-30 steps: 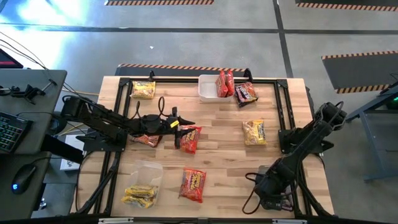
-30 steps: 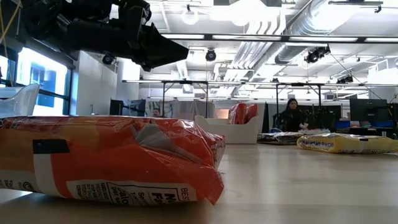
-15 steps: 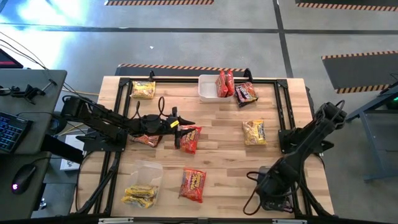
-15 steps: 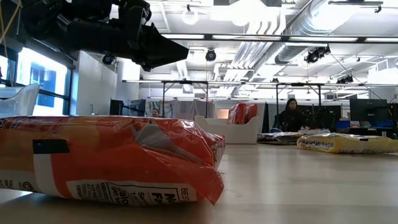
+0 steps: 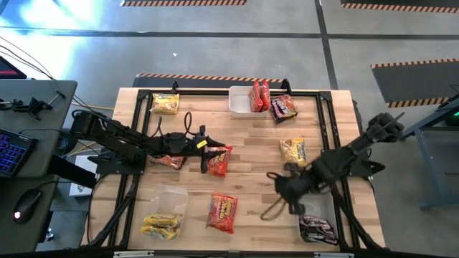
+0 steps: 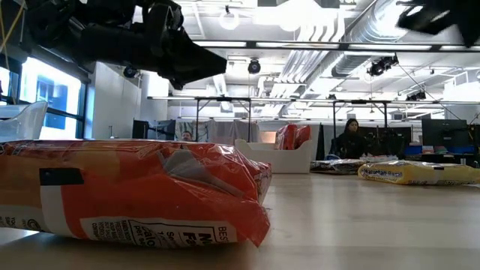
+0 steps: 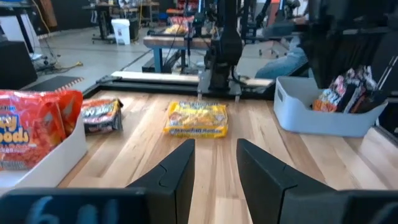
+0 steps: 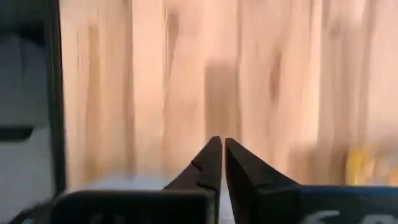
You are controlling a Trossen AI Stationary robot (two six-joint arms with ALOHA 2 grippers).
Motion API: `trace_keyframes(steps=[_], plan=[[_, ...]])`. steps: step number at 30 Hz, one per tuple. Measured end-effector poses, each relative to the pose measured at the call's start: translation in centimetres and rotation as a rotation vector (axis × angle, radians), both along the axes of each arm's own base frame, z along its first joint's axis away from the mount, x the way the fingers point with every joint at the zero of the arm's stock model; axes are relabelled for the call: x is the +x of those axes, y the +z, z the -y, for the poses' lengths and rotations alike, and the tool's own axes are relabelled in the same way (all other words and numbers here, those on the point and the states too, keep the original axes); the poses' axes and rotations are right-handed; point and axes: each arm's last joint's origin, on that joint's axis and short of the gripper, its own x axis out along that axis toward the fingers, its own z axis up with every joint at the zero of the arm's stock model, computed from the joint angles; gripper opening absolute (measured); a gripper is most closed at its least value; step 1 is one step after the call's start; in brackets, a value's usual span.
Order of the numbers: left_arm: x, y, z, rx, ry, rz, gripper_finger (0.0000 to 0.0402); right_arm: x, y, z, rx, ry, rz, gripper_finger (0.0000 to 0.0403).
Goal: Sort Maruchan noodles
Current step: Put the orange noodle pack into the white bin
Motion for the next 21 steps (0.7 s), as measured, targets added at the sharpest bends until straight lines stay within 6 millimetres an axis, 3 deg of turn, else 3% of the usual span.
trace_keyframes(steps=[3,7,11,15,21], plan=[[0.0,-0.3,-0.1,0.001,0.005,-0.031,0.0110,1.1,-2.0,2.2,0.033,0.051,0.152,0.0013],[-0.1,-0.8,-0.3,0.013,0.004,-0.083,0.0110,2.1,-6.2,5.4,0.088,0.090,0.374,0.0004],[-0.2,-1.3,-0.2,0.045,-0.019,-0.143,0.0110,2.5,-9.1,8.6,0.051,0.085,0.656,0.0002],[-0.4,-1.9,0.0,0.046,-0.026,-0.206,0.0110,1.9,-10.3,11.5,0.016,0.044,0.799,0.0003],[0.3,-1.9,1.2,0.062,-0.050,-0.418,0.0118,1.8,-10.6,14.4,-0.031,-0.108,0.814,0.0005]])
